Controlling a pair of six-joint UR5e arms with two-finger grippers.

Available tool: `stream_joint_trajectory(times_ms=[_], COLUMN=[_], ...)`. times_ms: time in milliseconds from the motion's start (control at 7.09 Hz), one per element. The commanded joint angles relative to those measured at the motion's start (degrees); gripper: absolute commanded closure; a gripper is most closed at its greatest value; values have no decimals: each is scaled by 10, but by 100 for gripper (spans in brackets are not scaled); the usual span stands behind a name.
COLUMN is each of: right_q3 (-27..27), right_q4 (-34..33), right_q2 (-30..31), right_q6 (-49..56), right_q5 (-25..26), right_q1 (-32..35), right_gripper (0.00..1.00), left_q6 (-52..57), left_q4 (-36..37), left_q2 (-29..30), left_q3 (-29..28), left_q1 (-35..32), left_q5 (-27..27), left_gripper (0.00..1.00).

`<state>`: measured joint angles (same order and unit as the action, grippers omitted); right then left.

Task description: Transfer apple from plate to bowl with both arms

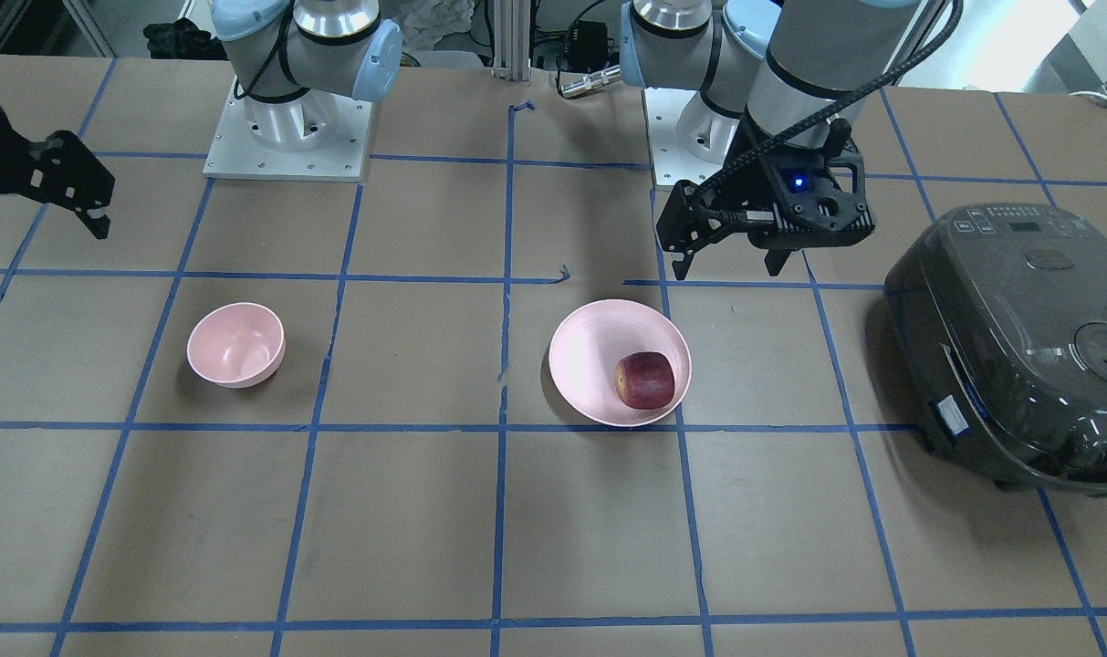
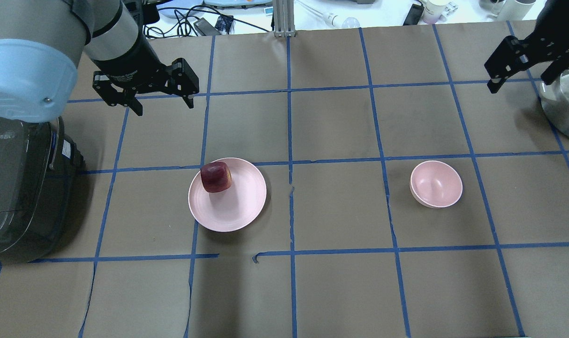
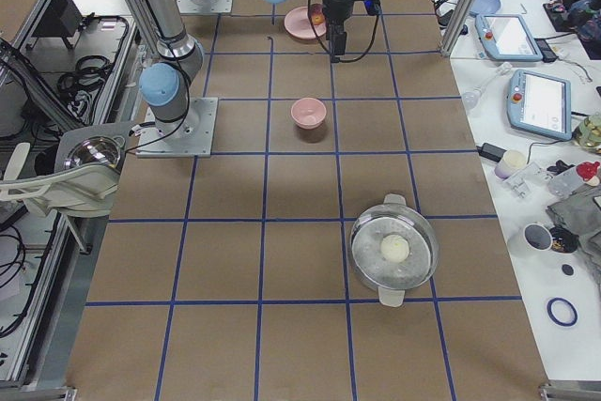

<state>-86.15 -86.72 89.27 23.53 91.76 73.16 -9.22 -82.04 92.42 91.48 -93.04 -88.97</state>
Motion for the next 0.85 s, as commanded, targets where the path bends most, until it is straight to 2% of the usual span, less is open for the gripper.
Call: stream_joint_trajectory(times_ms=[0,141,282,423,564,705], right_q3=[-2,-16,-66,-135,-199,-246], right_q4=[5,2,-10,-107,-211,-288], right_q2=[0,-9,-25,-57,-101,-134], right_q6=[11,6,-1,-8,-7,-6], right_q5=[2,0,-5,-2,-1,3], right_q1=[-12,-16,-15,-15,-15,-15], right_gripper=[0,0,0,0,0,0], left_q6=[-11,-25,-29,-37,-65,-61], left_q4=[56,98,181,239,240,246], left_q2=[50,80,109,133,151,159], left_q3=[25,64,109,132,141,160], left_q1=[0,0,-1,-2,-3,-3], left_q5=[0,0,3,25,59,57], left_gripper=[0,0,0,0,0,0])
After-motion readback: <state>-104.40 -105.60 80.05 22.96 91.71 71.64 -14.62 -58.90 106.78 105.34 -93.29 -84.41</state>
